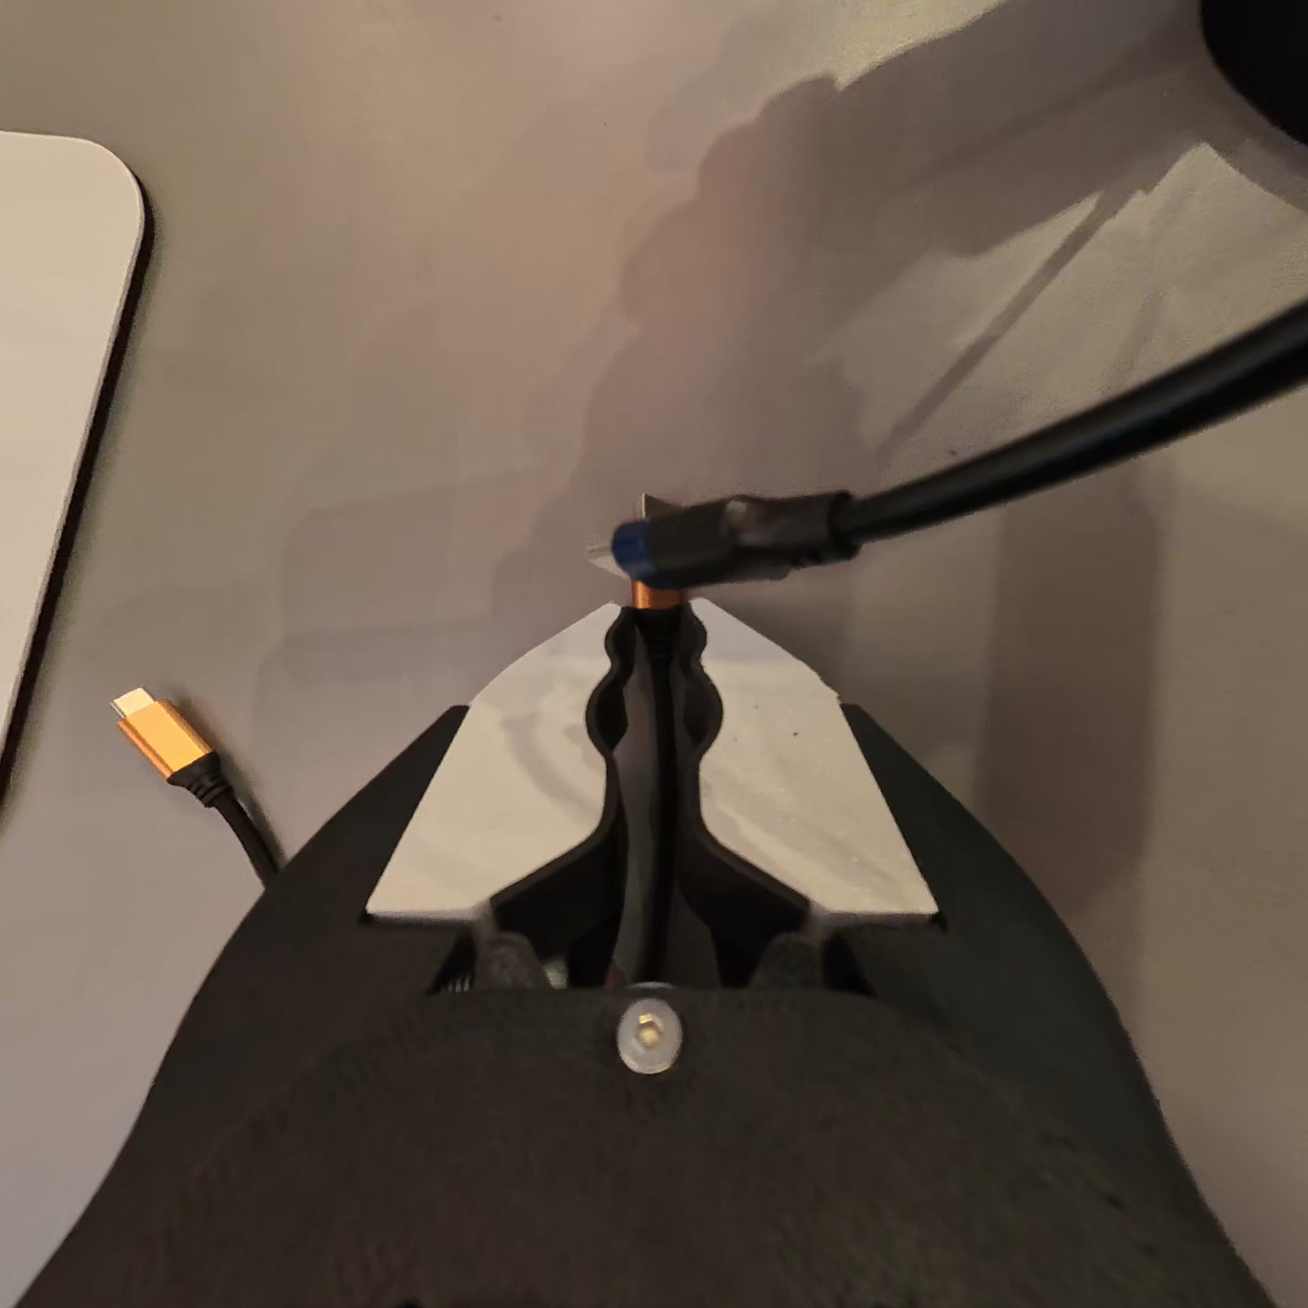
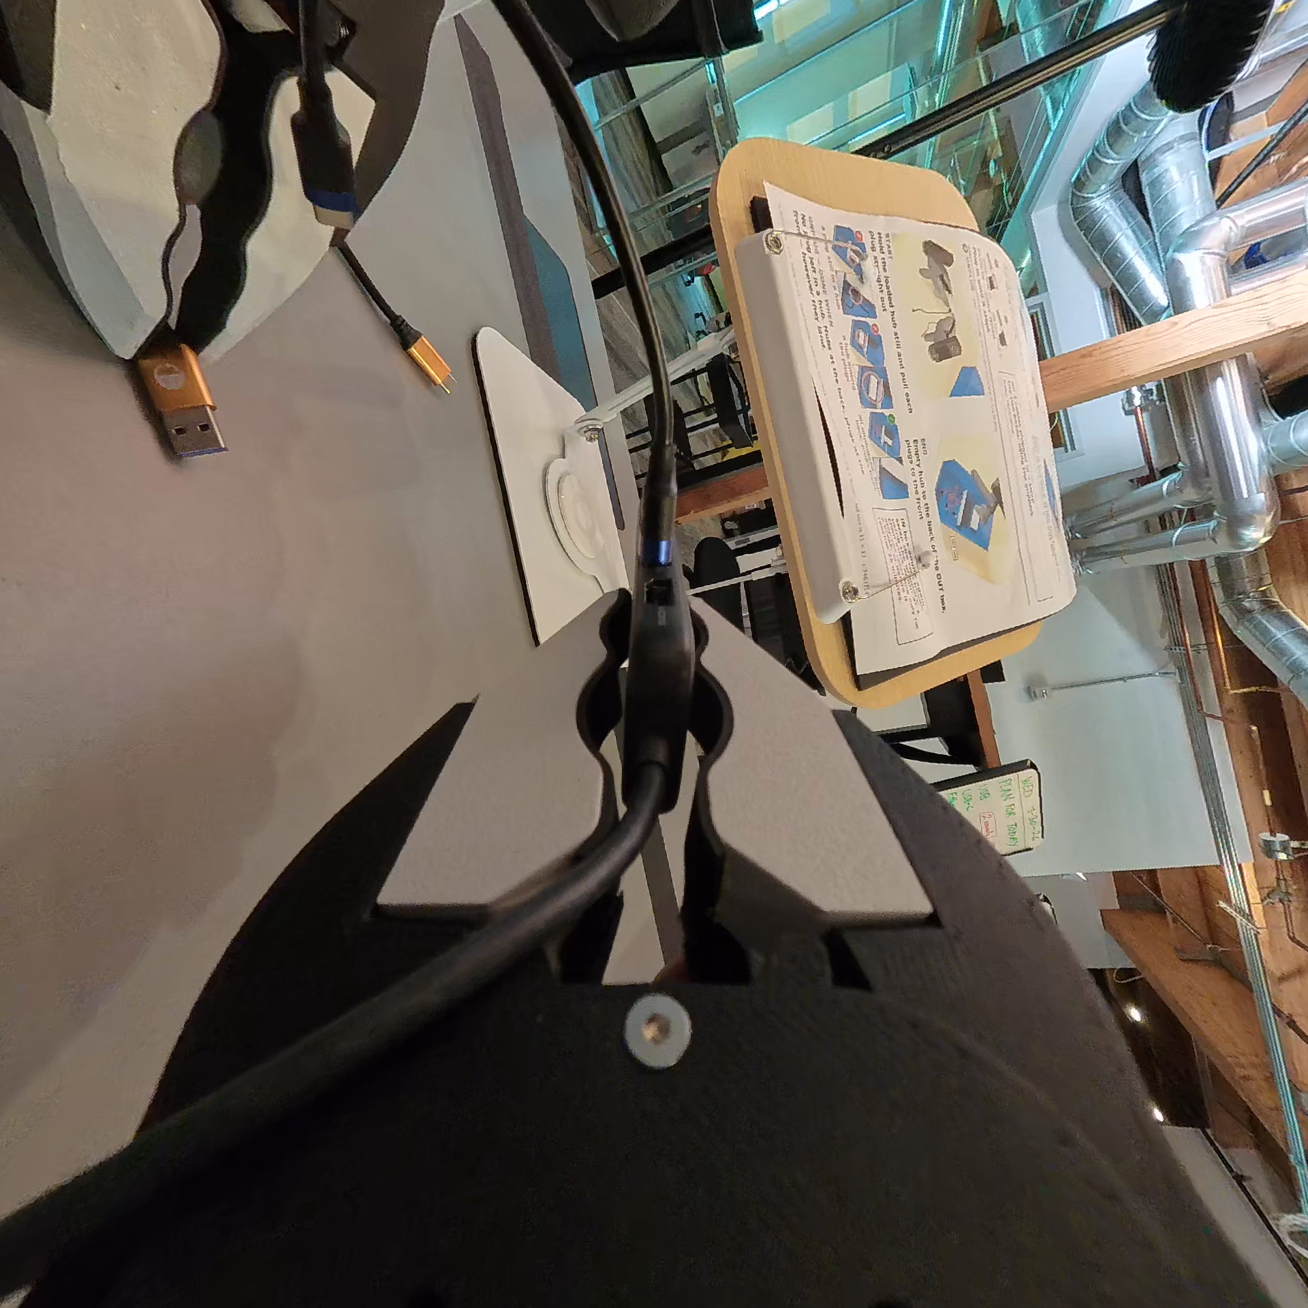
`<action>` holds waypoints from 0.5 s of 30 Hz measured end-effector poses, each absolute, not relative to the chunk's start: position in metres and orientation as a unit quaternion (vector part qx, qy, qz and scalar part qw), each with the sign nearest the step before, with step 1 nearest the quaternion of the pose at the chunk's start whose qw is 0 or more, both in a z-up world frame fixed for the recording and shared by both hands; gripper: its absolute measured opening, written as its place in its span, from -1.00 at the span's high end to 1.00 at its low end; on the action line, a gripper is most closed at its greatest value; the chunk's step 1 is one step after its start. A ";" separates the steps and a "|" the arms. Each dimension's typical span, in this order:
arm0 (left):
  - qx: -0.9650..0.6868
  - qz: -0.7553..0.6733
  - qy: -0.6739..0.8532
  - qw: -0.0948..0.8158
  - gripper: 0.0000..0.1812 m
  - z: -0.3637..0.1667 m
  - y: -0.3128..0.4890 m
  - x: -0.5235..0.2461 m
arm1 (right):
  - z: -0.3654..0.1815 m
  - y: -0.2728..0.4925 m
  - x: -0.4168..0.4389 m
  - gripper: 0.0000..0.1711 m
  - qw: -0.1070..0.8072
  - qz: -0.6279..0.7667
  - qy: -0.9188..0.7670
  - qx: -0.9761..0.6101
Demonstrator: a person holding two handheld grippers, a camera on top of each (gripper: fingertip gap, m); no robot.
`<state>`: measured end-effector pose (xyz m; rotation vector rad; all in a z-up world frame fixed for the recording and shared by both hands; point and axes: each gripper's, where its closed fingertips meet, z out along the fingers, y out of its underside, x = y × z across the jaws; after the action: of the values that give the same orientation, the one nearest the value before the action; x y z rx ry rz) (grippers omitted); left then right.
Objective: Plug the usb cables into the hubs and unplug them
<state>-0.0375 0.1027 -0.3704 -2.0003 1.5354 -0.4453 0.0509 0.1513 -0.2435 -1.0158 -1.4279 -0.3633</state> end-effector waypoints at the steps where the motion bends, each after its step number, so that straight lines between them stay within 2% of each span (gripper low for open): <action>1: -0.750 -0.173 0.573 0.283 0.88 -0.370 0.101 -0.037 | -0.243 0.151 0.051 0.89 0.627 -0.159 -0.622 -0.442; 4: -0.759 -0.205 0.549 0.284 0.88 -0.361 0.100 -0.038 | -0.241 0.151 0.051 0.89 0.631 -0.163 -0.620 -0.437; 15: -0.773 -0.355 0.427 0.307 0.89 -0.276 0.115 -0.053 | -0.243 0.135 0.043 0.89 0.633 -0.200 -0.645 -0.377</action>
<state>-0.0534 0.1151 -0.2758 -2.0437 1.1299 -0.9388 0.0426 0.1346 -0.2427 -0.8628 -1.4757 -0.4575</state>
